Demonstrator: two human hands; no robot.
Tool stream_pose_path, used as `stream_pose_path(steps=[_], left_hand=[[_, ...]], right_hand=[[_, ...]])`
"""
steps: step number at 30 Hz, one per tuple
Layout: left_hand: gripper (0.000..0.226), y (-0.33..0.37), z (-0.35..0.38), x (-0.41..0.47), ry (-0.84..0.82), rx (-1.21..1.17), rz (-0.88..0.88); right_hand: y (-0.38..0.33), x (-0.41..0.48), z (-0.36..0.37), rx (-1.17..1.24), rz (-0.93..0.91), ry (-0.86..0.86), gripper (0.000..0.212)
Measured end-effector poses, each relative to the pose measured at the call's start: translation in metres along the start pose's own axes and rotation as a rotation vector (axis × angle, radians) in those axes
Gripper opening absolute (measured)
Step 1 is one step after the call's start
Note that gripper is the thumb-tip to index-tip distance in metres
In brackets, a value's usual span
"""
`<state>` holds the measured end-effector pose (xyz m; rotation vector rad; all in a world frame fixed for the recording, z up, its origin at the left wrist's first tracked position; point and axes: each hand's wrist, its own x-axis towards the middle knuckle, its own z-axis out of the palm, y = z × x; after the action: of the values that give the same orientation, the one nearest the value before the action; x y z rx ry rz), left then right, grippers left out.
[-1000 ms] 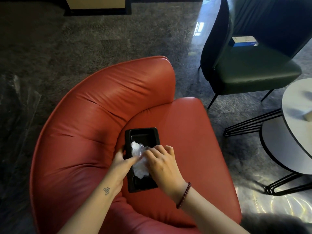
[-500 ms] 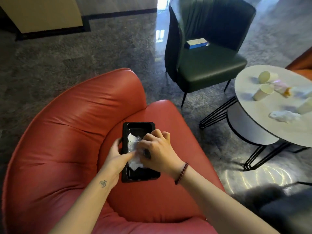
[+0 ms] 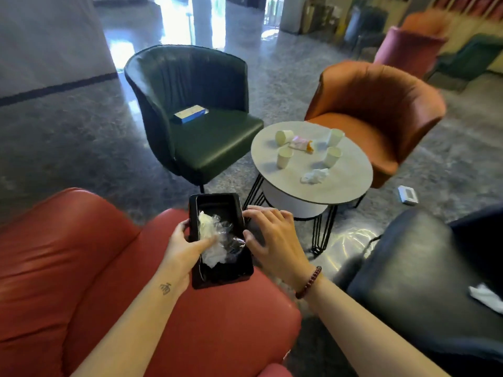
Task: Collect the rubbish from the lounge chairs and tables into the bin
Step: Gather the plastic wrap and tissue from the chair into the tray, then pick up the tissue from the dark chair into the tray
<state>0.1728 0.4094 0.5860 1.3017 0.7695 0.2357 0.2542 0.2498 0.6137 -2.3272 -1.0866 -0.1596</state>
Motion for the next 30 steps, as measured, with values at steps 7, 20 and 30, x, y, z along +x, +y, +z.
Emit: stream_pose_path(steps=[7, 20, 30], left_hand=[[0.051, 0.017, 0.128, 0.009, -0.218, 0.081, 0.021], [0.049, -0.009, 0.465, -0.01, -0.534, 0.142, -0.024], [0.053, -0.064, 0.642, -0.004, -0.667, 0.296, -0.135]], right_hand=[[0.09, -0.039, -0.088, -0.135, 0.249, 0.139, 0.039], [0.326, -0.138, -0.256, -0.283, 0.485, 0.278, 0.04], [0.492, -0.218, -0.314, -0.326, 0.729, 0.332, 0.035]])
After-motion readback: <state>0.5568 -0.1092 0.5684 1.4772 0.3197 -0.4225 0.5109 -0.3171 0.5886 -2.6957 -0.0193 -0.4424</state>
